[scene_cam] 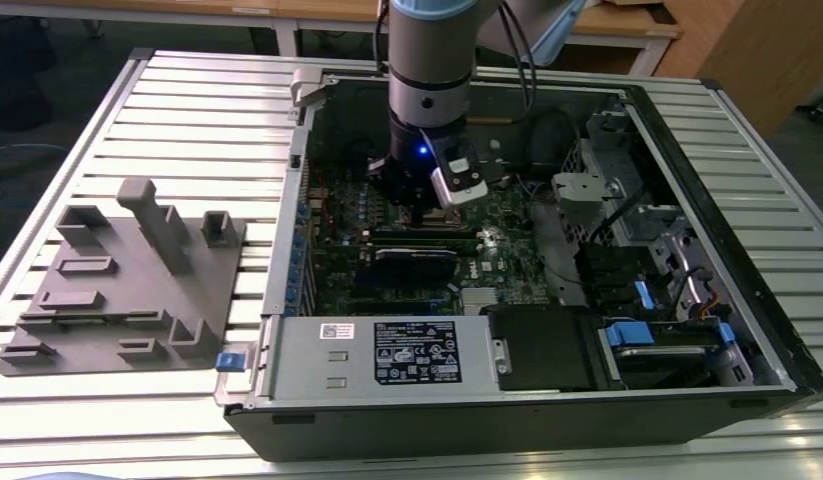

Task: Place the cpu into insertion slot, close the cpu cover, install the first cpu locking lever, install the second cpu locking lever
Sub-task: 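Install the second cpu locking lever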

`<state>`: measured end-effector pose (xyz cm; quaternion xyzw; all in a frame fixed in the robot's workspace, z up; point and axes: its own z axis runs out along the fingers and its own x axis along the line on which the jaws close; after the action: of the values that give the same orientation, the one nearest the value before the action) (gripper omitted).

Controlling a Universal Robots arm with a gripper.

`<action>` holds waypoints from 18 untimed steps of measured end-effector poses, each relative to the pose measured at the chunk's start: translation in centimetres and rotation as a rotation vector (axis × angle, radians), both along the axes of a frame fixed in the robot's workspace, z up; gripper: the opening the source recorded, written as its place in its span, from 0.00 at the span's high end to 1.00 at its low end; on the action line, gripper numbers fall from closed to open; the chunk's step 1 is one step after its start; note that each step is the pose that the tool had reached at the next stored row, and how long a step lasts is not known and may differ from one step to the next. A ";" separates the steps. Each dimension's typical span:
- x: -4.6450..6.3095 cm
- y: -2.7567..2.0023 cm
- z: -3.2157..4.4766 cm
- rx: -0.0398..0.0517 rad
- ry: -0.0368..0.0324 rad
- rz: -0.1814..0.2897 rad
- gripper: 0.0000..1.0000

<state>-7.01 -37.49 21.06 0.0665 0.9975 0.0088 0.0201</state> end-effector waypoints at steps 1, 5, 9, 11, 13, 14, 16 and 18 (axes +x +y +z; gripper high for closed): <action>-0.1 0.00 -0.01 0.0001 -0.0003 0.000 0.89; -0.3 -0.07 -0.01 0.0000 -0.0001 0.000 0.89; -0.4 -0.34 -0.02 0.0000 -0.0006 0.000 0.89; -0.5 -0.44 -0.02 -0.0001 -0.0011 0.000 0.89; -0.6 -0.49 -0.01 0.0001 -0.0021 0.000 0.89; -0.7 -0.50 -0.03 0.0011 -0.0027 0.000 0.89; -1.0 -0.52 -0.09 0.0054 -0.0042 0.000 0.89; -1.2 -0.55 -0.16 0.0083 -0.0052 0.000 0.89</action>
<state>-8.23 -38.03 20.90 0.0665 0.9974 0.0131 0.0224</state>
